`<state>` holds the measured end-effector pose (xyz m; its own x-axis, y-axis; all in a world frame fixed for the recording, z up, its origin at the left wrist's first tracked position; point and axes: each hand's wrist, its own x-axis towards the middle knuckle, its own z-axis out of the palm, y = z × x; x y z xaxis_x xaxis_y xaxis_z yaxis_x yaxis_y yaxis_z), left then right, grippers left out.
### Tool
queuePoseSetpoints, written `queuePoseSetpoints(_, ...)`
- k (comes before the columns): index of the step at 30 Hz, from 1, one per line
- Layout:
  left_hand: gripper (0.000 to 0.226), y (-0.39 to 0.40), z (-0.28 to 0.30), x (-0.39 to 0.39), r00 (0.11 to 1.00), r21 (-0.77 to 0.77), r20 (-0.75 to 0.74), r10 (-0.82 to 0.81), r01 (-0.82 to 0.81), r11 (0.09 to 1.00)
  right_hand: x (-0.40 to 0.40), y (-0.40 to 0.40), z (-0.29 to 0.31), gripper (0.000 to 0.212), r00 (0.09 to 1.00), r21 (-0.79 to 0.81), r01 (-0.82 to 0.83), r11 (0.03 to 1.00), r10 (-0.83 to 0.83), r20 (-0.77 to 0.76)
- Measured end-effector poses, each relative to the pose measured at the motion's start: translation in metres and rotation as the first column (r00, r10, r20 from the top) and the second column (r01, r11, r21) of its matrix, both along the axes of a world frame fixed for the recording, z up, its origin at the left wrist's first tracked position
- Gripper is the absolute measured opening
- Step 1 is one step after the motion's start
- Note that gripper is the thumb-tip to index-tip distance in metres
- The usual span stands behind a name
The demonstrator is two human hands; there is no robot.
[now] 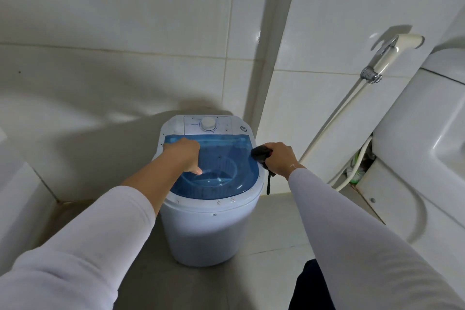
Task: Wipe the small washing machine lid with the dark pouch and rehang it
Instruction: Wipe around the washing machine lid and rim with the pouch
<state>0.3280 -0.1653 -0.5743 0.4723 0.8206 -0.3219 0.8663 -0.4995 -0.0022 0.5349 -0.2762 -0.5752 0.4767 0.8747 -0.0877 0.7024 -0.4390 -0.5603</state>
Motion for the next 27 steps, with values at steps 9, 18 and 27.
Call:
queuePoseSetpoints(9, 0.066, 0.001, -0.006, 0.003, 0.999, 0.007, -0.033, 0.021, -0.021, 1.0, -0.009, -0.009, -0.002, 0.033, 0.999, -0.02, 0.023, 1.0, -0.023, -0.027)
queuePoseSetpoints(18, 0.072, -0.003, -0.008, 0.0, 0.998, 0.004, -0.043, 0.037, -0.037, 0.999, -0.025, -0.032, -0.003, 0.029, 0.999, -0.026, 0.031, 0.999, -0.031, -0.023)
queuePoseSetpoints(27, 0.078, -0.016, -0.011, -0.007, 1.0, 0.073, 0.019, -0.001, -0.001, 0.997, -0.05, -0.056, -0.002, 0.036, 0.999, -0.097, 0.025, 0.995, -0.022, 0.039)
